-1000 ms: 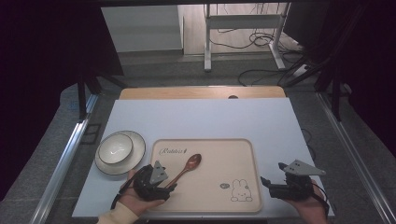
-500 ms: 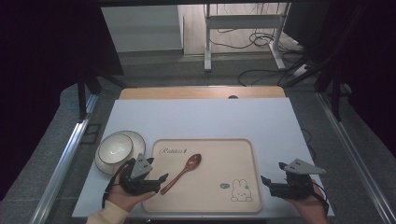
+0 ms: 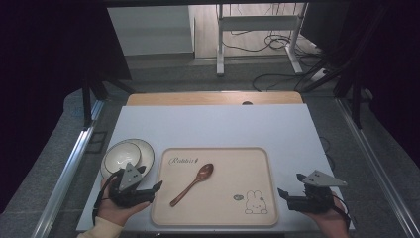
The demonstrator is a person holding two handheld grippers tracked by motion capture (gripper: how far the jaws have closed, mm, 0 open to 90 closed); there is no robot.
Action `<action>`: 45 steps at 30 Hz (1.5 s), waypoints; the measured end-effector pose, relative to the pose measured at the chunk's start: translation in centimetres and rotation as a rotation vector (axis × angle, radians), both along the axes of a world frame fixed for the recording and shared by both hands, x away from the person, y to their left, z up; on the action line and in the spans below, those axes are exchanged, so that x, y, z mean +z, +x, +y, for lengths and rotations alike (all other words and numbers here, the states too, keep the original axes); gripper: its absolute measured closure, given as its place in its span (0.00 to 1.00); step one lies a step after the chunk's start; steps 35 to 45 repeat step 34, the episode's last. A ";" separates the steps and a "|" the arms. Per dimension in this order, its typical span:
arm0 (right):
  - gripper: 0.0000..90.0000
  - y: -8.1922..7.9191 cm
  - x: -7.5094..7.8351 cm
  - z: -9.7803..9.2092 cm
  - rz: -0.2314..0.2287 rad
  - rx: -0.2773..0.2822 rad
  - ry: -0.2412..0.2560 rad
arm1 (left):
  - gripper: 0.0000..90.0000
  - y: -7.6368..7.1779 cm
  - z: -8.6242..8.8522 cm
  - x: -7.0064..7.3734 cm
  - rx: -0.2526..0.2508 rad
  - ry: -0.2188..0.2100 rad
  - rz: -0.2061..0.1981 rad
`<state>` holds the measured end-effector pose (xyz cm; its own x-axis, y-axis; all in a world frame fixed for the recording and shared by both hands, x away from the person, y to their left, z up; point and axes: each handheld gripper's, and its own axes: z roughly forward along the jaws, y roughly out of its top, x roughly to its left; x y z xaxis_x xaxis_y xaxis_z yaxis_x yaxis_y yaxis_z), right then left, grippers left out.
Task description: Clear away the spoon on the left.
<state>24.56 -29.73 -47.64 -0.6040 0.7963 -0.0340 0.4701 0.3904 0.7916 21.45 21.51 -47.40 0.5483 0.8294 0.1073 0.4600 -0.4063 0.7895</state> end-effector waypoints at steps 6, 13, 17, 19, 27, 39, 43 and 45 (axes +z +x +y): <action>0.18 0.0 0.2 0.0 -0.009 -0.016 0.000 | 0.29 -0.6 0.8 -0.3 0.019 0.003 -0.003; 0.18 0.4 0.0 0.3 -0.002 -0.011 -0.004 | 0.29 -0.6 1.2 -0.6 0.028 0.003 0.003; 0.18 0.3 0.0 0.2 -0.005 -0.007 -0.004 | 0.29 -0.4 0.9 -0.8 0.021 0.014 0.012; 0.18 0.3 0.0 0.2 -0.006 -0.009 -0.003 | 0.29 -0.4 0.9 -0.8 0.020 0.015 0.012; 0.18 0.2 0.0 0.1 -0.010 -0.009 -0.003 | 0.29 -0.3 0.8 -0.8 0.013 0.018 0.011; 0.18 0.4 -0.1 0.0 -0.002 -0.014 0.013 | 0.28 0.0 0.5 -0.7 0.018 0.012 0.009; 0.18 0.4 -0.1 0.0 -0.002 -0.014 0.013 | 0.28 0.0 0.5 -0.7 0.018 0.012 0.009; 0.18 0.4 -0.1 0.0 -0.002 -0.014 0.013 | 0.28 0.0 0.5 -0.7 0.018 0.012 0.009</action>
